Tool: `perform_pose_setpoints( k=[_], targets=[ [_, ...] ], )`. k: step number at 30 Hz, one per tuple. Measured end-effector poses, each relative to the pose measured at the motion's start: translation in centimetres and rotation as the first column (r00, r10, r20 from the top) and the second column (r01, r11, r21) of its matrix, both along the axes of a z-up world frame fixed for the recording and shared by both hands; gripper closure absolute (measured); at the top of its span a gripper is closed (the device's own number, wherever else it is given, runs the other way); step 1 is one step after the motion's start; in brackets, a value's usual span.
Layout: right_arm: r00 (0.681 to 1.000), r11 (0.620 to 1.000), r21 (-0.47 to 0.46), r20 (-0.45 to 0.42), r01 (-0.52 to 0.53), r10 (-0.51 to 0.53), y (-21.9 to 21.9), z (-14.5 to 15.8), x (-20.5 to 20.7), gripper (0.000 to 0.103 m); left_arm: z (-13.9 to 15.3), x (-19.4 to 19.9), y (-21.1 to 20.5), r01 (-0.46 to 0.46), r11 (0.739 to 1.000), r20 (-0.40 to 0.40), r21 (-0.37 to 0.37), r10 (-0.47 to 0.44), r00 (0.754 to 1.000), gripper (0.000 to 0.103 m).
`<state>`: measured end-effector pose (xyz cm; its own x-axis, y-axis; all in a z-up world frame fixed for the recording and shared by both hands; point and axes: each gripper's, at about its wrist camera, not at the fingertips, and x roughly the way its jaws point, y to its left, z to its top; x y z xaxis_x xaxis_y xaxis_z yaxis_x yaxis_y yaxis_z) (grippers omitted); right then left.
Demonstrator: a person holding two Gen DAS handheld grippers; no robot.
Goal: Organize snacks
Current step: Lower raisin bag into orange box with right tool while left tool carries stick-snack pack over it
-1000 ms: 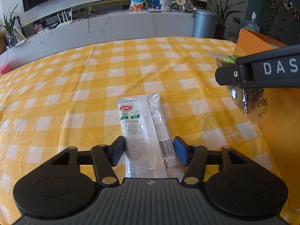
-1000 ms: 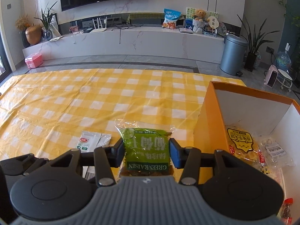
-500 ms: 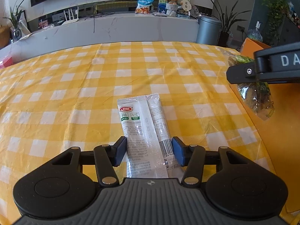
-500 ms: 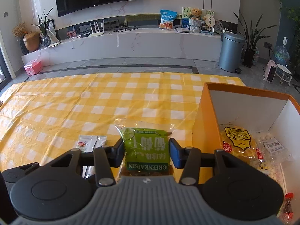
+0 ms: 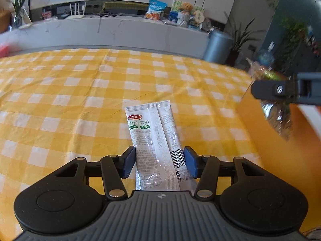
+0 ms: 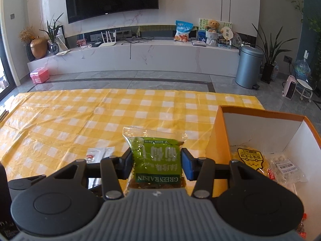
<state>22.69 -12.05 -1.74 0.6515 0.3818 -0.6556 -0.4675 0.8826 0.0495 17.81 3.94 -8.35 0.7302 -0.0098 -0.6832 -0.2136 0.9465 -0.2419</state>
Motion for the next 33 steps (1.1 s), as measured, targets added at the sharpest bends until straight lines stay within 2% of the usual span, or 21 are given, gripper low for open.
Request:
perform_pose_setpoints(
  k=[3, 11, 16, 20, 22, 25, 28, 30, 33],
  targets=[
    [1.0, 1.0, 0.018, 0.019, -0.003, 0.003, -0.3, 0.9, -0.3, 0.055, 1.0, -0.6, 0.9, -0.015, 0.998, 0.052, -0.063, 0.018, 0.999, 0.043],
    [0.997, 0.996, 0.09, 0.071, 0.01, -0.017, -2.7, 3.6, -1.2, 0.055, 5.4, -1.9, 0.8, -0.008, 0.997, 0.166, -0.073, 0.02, 0.986, 0.044],
    [0.983, 0.98, 0.18, 0.151, 0.08, -0.108, -7.8, 7.1, -2.7, 0.055, 7.8, -2.2, -1.1, 0.018, 0.998, 0.229, -0.06, -0.004, 0.973, 0.043],
    [0.96, 0.954, 0.239, 0.169, 0.18, -0.224, -13.6, 8.4, -3.2, 0.055, 9.5, -2.1, -2.9, 0.047, 0.998, 0.277, -0.047, -0.032, 0.96, 0.043],
    [0.95, 0.946, 0.224, 0.151, 0.236, -0.273, -16.1, 7.9, -3.1, 0.055, 10.0, -1.7, -4.1, 0.075, 0.996, 0.291, -0.043, -0.059, 0.955, 0.043],
    [0.937, 0.929, 0.185, 0.08, 0.322, -0.34, -18.9, 6.0, -2.1, 0.055, 10.5, -0.9, -5.9, 0.119, 0.992, 0.304, -0.036, -0.103, 0.947, 0.043],
    [0.912, 0.908, 0.095, -0.002, 0.409, -0.411, -20.1, 3.6, -0.5, 0.055, 10.3, 0.6, -7.7, 0.21, 0.974, 0.293, -0.083, -0.178, 0.939, 0.043],
    [0.903, 0.902, 0.054, -0.032, 0.429, -0.428, -20.5, 2.3, 0.2, 0.055, 10.1, 1.7, -8.8, 0.253, 0.961, 0.283, -0.115, -0.213, 0.935, 0.043],
    [0.898, 0.899, 0.03, -0.069, 0.436, -0.433, -20.9, 0.7, 1.1, 0.055, 9.8, 2.9, -10.5, 0.289, 0.952, 0.276, -0.098, -0.254, 0.927, 0.043]
  ],
)
